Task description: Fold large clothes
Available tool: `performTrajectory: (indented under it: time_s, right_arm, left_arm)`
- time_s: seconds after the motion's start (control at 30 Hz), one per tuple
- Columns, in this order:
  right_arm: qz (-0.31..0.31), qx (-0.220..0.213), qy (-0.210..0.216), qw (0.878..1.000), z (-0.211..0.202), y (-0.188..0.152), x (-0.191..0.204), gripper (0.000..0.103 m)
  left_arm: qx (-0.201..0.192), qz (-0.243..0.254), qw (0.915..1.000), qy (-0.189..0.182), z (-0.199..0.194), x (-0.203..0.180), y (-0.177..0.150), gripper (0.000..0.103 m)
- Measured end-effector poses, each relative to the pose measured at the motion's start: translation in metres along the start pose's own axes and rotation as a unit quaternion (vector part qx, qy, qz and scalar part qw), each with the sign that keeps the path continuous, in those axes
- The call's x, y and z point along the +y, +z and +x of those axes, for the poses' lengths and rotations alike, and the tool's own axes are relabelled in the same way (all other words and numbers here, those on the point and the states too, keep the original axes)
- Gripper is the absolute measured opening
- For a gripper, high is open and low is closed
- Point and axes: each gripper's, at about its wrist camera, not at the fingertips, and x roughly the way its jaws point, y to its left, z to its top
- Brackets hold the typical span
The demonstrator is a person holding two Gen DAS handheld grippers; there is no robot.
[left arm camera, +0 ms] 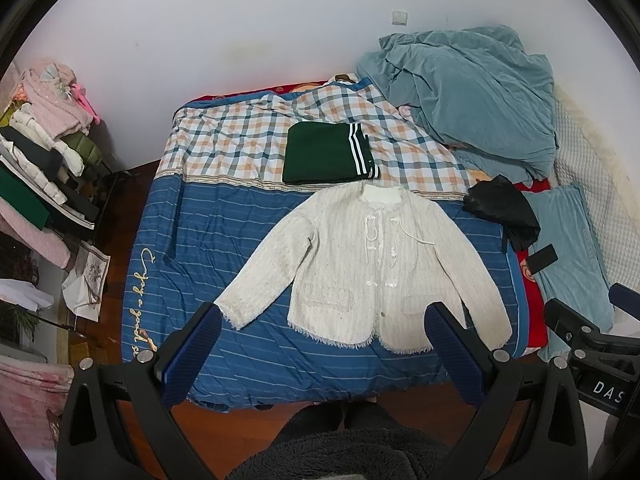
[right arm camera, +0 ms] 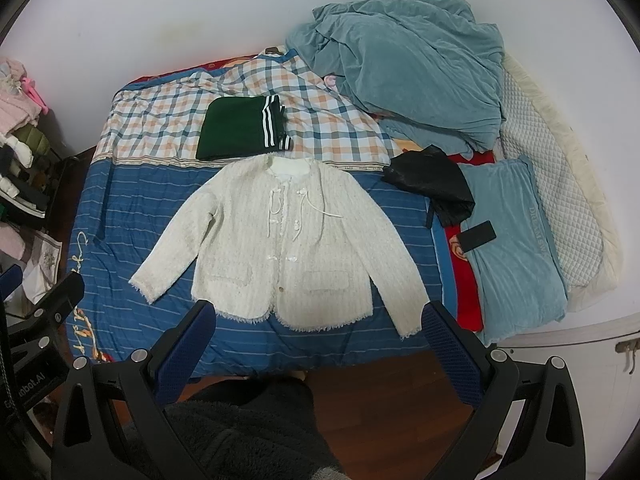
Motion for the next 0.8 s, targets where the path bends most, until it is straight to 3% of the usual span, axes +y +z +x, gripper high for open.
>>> performTrajectory:
  time_s: [0.8]
  right_arm:
    - [0.003, -0.004, 0.001, 1.000, -0.018, 0.008, 0.000, 0.103]
  left_arm:
    - [-0.009, 0.002, 1.0000, -0.002, -0.006, 0.000, -0.001, 0.103]
